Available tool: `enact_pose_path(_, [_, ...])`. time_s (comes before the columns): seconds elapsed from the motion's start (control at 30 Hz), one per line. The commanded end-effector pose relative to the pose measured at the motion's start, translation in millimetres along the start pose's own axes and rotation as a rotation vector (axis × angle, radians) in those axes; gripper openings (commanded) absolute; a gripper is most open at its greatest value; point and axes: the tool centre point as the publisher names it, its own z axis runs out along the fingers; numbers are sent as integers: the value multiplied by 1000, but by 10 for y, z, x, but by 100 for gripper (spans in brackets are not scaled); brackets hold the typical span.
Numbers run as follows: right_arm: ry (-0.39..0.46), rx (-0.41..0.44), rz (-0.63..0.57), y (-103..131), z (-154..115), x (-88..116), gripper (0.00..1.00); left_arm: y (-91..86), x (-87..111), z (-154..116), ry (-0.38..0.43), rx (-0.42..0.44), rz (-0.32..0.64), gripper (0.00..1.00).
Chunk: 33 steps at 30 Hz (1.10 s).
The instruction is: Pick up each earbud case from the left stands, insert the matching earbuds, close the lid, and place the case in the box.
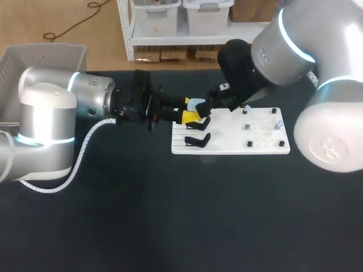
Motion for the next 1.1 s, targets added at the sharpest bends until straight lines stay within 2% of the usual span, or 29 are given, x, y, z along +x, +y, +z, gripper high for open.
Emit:
enact_pose_path(0.03, [14, -3, 3, -26, 58, -49, 100, -3, 0, 1, 1, -2, 0, 0])
enact_pose_path(0.57, [34, 13, 29, -142, 138, -89, 100, -3, 0, 1, 1, -2, 0, 0])
enact_pose_path(1.1, [-1, 28, 74, -273, 67, -140, 100, -3, 0, 1, 1, -2, 0, 0])
